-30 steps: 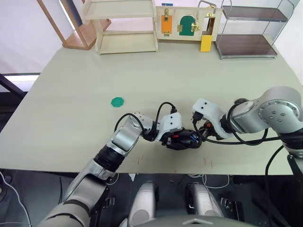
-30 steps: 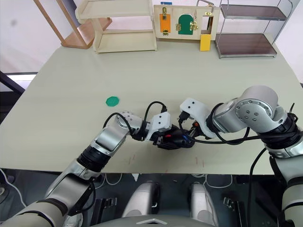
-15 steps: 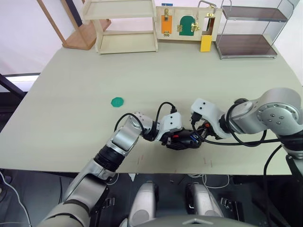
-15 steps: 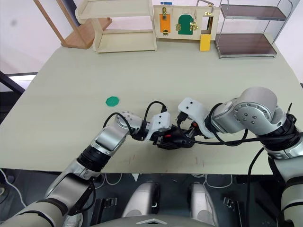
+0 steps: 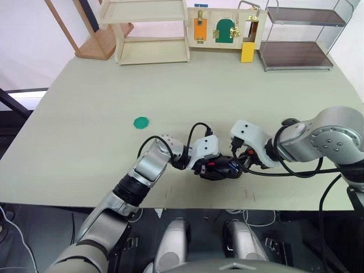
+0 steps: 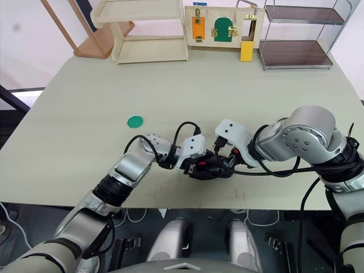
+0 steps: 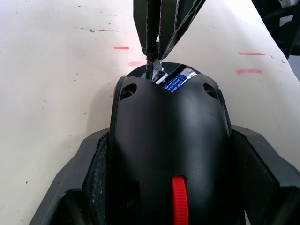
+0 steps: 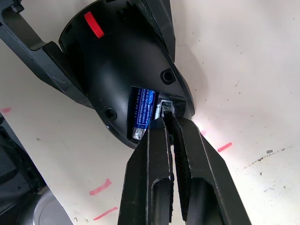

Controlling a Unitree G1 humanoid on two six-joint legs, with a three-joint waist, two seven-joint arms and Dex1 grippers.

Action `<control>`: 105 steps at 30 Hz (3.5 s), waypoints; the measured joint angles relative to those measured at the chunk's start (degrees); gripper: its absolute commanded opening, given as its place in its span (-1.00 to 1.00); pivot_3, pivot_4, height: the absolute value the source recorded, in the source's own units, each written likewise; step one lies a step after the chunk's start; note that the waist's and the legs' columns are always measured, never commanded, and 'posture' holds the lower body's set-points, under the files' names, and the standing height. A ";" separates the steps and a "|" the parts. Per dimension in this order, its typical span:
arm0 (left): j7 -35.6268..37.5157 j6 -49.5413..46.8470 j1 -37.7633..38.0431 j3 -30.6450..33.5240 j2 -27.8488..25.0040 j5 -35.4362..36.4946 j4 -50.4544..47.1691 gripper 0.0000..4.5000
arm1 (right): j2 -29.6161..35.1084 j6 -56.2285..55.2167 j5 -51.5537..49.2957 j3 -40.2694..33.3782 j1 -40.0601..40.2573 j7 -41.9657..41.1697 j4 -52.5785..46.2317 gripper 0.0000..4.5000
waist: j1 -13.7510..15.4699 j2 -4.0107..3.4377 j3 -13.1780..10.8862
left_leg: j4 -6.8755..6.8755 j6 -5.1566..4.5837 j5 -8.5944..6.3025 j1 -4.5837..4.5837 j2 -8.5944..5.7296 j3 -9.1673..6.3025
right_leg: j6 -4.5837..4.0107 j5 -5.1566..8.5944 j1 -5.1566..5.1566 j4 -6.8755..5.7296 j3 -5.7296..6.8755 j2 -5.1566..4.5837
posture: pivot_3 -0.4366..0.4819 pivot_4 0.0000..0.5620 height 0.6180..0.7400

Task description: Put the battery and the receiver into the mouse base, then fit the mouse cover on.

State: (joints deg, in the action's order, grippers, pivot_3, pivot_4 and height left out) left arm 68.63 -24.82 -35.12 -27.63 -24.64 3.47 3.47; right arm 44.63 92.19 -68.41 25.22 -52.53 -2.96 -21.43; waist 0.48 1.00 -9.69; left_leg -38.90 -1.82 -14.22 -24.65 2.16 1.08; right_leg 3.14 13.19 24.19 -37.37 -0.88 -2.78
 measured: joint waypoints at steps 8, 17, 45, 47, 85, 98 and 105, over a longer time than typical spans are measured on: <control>0.01 0.01 -0.02 0.00 -0.01 -0.04 0.03 0.30 | -0.71 0.00 1.43 0.35 -0.09 -0.55 -0.02 -1.00 | -0.01 0.00 0.00 | -0.01 0.00 0.00 0.02 0.00 0.00 | 0.00 0.00 0.00 -0.03 0.00 0.00 | -0.05 -0.47 1.00; 0.00 -0.12 -0.01 0.01 -0.02 -0.05 0.02 0.30 | -0.65 -0.07 1.77 0.91 -0.29 -0.99 -0.04 -1.00 | -0.03 0.01 0.01 | -0.01 0.00 0.00 0.04 0.00 0.00 | 0.00 0.00 0.00 -0.05 -0.01 0.00 | -0.05 -0.47 1.00; -0.01 -0.88 0.01 -0.10 -0.02 0.02 -0.51 0.30 | -0.53 -1.56 0.99 1.74 0.37 -0.37 0.21 -1.00 | 0.12 0.02 0.04 | -0.02 0.00 0.00 0.04 0.00 0.00 | 0.00 0.00 -0.01 -0.06 -0.01 0.01 | -0.05 -0.47 1.00; -0.01 -0.88 0.01 -0.12 -0.01 0.03 -0.52 0.30 | -0.28 -1.60 0.67 1.83 0.33 -0.35 0.18 -1.00 | 0.15 0.02 0.04 | -0.02 0.00 0.00 0.04 0.00 0.00 | 0.00 0.00 -0.01 -0.06 0.00 0.01 | -0.05 -0.47 1.00; -0.02 -1.09 0.01 -0.14 -0.14 0.01 -0.50 0.30 | -1.96 -1.11 7.91 0.64 2.21 -4.29 -2.31 -1.00 | 0.04 0.05 0.09 | -0.05 0.00 0.00 0.12 0.00 0.01 | -0.02 0.01 -0.01 -0.22 -0.03 0.02 | -0.05 -0.47 1.00; -0.02 -1.07 -0.04 -0.23 -0.07 0.01 -0.47 0.30 | -1.96 -1.16 7.97 -1.29 3.88 -4.32 -2.83 -1.00 | 0.12 0.05 0.09 | -0.06 0.00 0.00 0.11 0.00 0.01 | -0.02 0.01 -0.01 -0.21 -0.03 0.02 | -0.05 -0.47 1.00; 0.15 -0.95 -0.41 -0.49 -0.12 0.02 -0.20 0.30 | -1.94 -1.16 8.08 -1.92 4.56 -4.15 -3.46 -1.00 | 0.16 0.05 0.09 | -0.06 0.00 0.00 0.10 -0.01 0.01 | -0.01 0.01 -0.01 -0.20 -0.03 0.02 | -0.05 -0.47 1.00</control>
State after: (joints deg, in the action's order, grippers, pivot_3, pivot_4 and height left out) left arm 68.78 -25.77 -35.53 -28.13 -24.76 3.49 3.27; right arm 42.68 91.04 -60.33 23.31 -47.97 -7.11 -24.90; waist 0.64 1.05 -9.60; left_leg -38.96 -1.82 -14.22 -24.55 2.15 1.09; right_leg 3.13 13.21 24.18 -37.57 -0.91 -2.77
